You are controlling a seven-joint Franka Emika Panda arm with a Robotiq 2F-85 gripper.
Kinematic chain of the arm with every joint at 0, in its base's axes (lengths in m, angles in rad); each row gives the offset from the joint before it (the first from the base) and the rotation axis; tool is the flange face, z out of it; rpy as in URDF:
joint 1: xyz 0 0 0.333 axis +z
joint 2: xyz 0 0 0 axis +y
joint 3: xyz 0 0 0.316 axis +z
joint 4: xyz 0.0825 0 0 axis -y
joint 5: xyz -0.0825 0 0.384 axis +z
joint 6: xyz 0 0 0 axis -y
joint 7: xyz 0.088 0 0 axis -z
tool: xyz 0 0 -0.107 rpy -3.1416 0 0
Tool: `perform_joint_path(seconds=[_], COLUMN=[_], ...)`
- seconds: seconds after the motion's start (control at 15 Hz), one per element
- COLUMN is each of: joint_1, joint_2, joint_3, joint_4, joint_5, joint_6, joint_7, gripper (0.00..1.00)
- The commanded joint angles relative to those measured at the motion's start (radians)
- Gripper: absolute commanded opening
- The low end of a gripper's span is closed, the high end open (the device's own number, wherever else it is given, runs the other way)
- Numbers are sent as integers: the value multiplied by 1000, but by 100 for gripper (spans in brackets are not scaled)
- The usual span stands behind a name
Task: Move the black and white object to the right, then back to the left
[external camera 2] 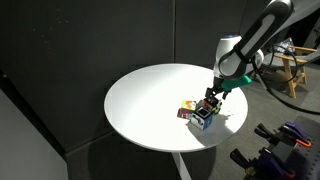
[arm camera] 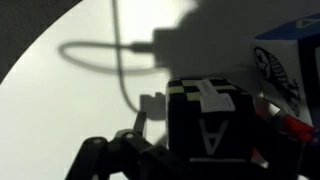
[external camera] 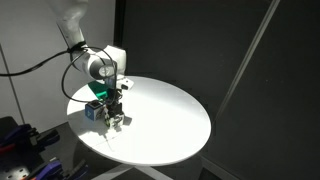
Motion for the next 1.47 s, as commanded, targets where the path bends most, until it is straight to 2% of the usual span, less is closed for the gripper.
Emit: perform_joint_path(seconds=[0.0, 0.73, 1.4], joint_1=[10, 5, 4], joint_2=[28, 47, -42], joint_3=[-16, -15, -14], joint_4=[12, 22, -10], joint_5=[-13, -5, -5], joint_6=[24, 23, -41], joint_7=[-23, -33, -46], gripper=[100, 100, 100])
